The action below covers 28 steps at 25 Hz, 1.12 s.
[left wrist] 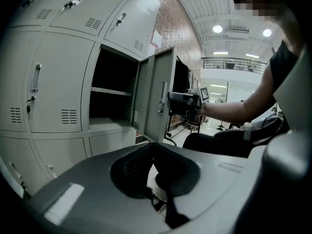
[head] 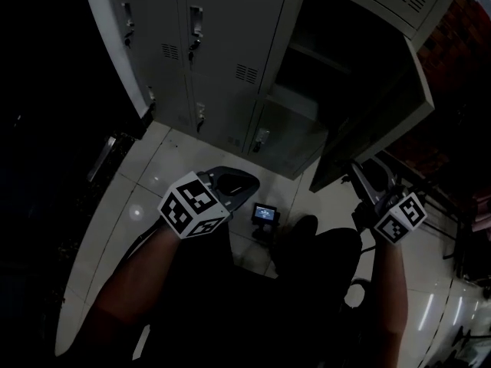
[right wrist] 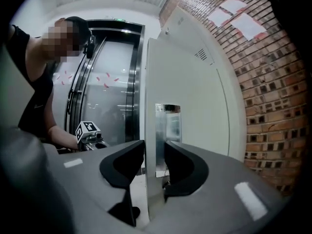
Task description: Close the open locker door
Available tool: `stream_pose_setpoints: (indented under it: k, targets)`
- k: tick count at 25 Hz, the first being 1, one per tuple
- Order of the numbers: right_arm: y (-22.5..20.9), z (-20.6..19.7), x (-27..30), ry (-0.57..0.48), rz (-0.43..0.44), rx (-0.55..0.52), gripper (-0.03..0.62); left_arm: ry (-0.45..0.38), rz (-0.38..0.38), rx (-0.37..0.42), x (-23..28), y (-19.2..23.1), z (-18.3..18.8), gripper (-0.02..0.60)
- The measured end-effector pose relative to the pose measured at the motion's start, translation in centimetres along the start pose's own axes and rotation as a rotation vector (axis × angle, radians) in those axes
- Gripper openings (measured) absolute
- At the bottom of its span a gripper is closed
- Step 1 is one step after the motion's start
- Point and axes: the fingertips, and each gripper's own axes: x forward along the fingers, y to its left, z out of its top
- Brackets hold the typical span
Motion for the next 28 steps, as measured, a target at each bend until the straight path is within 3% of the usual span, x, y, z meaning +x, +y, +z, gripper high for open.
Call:
stream_pose_setpoints:
  k: [6, 14, 28]
  targets:
    - [1.4, 0.2, 6.1, 0.000, -0.014, -0.050, 0.124, 0.006, 0.005, 0.001, 0.0, 0.0, -0.2, 0.012]
    - [0.9, 0.6, 12.2, -0.006, -0.082, -0.036, 0.115, -0.002, 0.007, -0.016, -0.1, 0.1, 0.0, 0.012]
    - [-3.2, 0.9, 20.6, -0.012, -0.244, 0.011, 0.103, -0.016, 0.017, -0.036, -0.3, 0.1, 0.1, 0.012]
